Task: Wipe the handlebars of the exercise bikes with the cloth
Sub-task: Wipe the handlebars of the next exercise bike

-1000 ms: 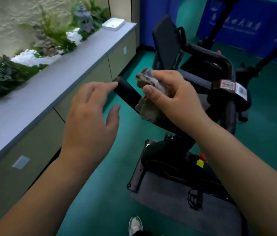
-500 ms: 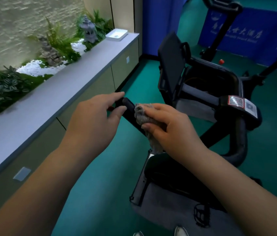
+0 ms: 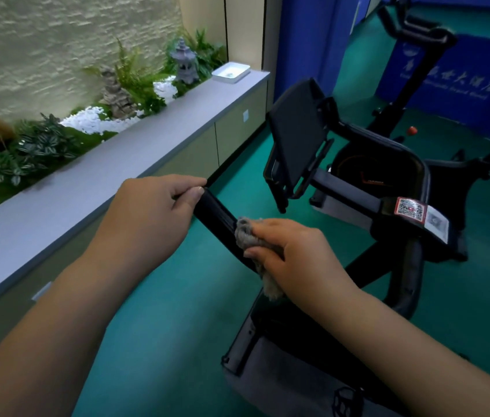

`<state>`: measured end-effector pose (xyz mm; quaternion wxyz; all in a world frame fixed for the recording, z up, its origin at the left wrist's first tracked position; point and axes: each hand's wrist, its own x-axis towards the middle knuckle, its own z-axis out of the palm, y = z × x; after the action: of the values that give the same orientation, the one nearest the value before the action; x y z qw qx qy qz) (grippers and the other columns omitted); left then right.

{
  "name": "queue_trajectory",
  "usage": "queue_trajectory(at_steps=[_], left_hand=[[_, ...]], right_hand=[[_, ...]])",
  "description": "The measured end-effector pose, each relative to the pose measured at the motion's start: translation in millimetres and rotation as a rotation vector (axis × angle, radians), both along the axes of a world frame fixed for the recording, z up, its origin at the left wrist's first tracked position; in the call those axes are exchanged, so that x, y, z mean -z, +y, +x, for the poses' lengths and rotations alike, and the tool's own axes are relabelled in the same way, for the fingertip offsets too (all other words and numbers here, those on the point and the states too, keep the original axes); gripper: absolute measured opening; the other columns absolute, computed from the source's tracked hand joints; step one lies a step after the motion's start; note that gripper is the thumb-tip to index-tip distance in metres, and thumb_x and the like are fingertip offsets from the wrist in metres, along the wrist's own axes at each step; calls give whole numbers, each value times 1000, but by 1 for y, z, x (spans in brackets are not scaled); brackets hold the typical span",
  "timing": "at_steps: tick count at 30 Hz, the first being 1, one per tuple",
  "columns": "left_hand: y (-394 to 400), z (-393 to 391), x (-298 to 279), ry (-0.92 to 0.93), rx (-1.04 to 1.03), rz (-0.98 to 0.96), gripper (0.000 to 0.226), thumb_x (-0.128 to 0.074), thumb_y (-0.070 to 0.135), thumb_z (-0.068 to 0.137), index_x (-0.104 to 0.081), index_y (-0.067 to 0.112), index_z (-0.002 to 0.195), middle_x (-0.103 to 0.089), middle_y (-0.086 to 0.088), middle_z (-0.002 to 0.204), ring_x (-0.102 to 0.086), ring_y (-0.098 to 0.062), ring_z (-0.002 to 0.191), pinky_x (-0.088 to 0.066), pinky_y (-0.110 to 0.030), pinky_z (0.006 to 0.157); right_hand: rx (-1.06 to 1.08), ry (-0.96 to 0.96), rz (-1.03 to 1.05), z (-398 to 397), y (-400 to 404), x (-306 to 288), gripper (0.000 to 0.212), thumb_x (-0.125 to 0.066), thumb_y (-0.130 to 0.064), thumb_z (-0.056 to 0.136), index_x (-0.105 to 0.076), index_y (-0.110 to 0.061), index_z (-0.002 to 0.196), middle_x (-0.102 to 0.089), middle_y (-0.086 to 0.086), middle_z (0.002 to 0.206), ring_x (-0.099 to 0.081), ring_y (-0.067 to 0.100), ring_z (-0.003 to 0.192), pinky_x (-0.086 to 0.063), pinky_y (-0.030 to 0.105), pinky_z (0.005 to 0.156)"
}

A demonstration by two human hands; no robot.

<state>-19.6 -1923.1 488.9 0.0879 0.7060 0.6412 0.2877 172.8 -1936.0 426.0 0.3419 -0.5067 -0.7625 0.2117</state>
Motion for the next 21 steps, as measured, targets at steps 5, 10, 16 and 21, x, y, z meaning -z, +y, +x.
queue_trajectory(at_steps=[5, 10, 16, 21], left_hand=[[1, -2, 0, -41, -8, -32, 25, -53, 23, 93, -68, 31, 112, -62, 16, 91, -49, 2, 76, -31, -7, 69], [0, -2, 4, -46, -18, -20, 25, -54, 24, 92, -68, 32, 112, -68, 11, 104, -50, 1, 86, -29, 3, 66], [-1, -2, 8, -91, -9, -22, 27, -53, 26, 93, -65, 33, 116, -68, 11, 107, -55, -1, 96, -35, -14, 81], [-5, -8, 9, -80, 53, -30, 31, -49, 17, 95, -65, 34, 115, -69, 9, 104, -57, -6, 93, -38, -17, 72]], right_hand=[[-58, 120, -56, -19, 18, -15, 25, -70, -17, 82, -70, -17, 107, -68, -2, 102, -59, 8, 95, -43, 15, 85], [-80, 158, -53, -33, 25, -20, 25, -63, -20, 88, -66, -18, 113, -67, 1, 101, -59, 13, 95, -44, 21, 84], [-23, 67, -50, -12, 9, -6, 27, -69, -19, 84, -69, -17, 111, -69, 1, 105, -60, 11, 97, -40, 10, 84], [-60, 169, 54, -45, 30, -28, 37, -68, -14, 83, -65, -15, 120, -68, 3, 111, -58, 9, 103, -41, 13, 92]])
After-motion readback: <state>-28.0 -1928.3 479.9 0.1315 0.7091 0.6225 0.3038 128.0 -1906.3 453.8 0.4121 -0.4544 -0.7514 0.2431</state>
